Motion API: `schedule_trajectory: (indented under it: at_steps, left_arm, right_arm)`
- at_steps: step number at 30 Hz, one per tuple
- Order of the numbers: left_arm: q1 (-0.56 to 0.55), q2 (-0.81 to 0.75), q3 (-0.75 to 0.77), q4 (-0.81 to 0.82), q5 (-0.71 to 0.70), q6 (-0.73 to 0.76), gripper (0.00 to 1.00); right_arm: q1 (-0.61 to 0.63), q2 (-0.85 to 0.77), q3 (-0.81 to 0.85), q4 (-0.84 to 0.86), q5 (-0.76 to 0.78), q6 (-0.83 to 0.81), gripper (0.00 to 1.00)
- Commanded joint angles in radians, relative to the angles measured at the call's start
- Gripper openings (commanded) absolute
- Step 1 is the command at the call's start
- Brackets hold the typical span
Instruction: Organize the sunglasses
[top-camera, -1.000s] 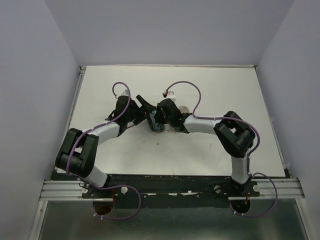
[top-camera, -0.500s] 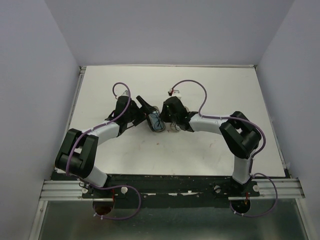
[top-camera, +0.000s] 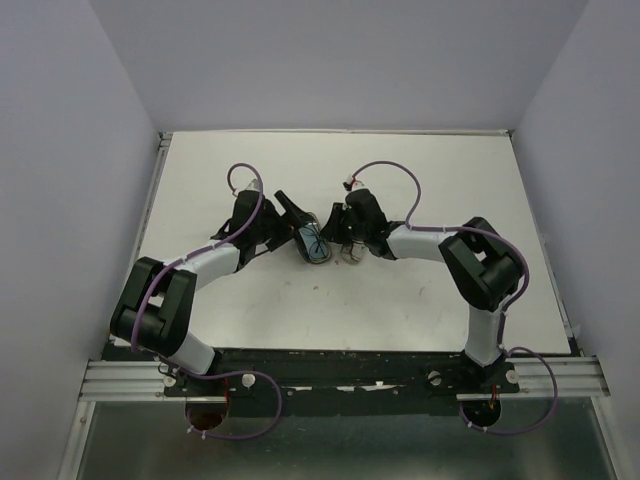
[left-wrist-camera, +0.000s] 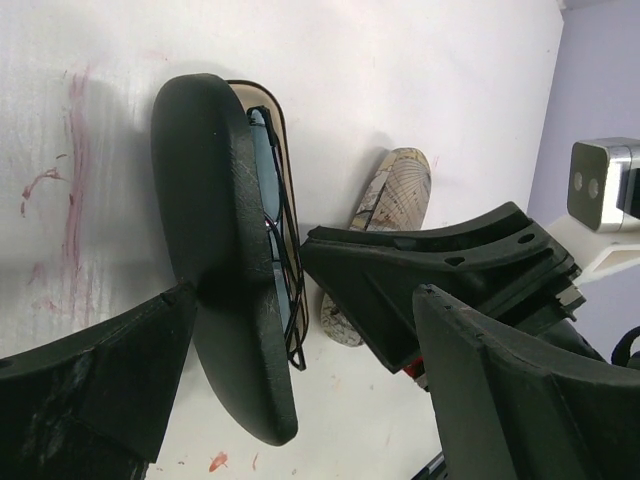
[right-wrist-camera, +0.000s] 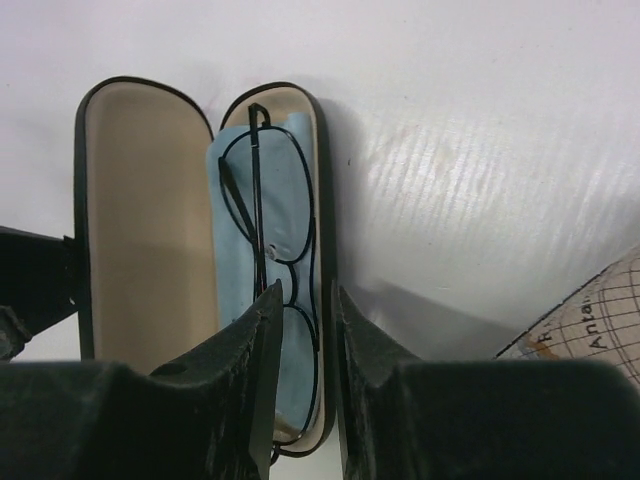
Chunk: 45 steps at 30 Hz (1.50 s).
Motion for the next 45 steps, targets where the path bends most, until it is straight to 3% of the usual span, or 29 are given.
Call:
schedule_trajectory:
  at_steps: [1,11,26,37,45]
  left_arm:
    - [-0.012,-0.009,0.044,-0.019,0.013,0.023,0.98]
    - [-0.021,0.016,0.075,-0.055,0.005,0.030,0.98]
    - [-0.039,0.045,0.107,-0.076,0.005,0.036,0.99]
    - [-0.088,0.127,0.213,-0.172,-0.012,0.050,0.98]
    - [-0.131,0.210,0.310,-0.263,-0.022,0.057,0.98]
  right_arm:
    - [0.000,0.021,-0.019,0.064,-0.070,0.008,0.33]
    - [-0.005,0.022,-0.012,0.007,0.028,-0.009,0.33]
    - [-0.006,0.081,0.049,-0.084,0.031,-0.028,0.27]
    - [-0.005,0.086,0.055,-0.067,-0.025,-0.054,0.07]
    - [0.000,0.089,0.064,-0.071,-0.047,-0.068,0.03]
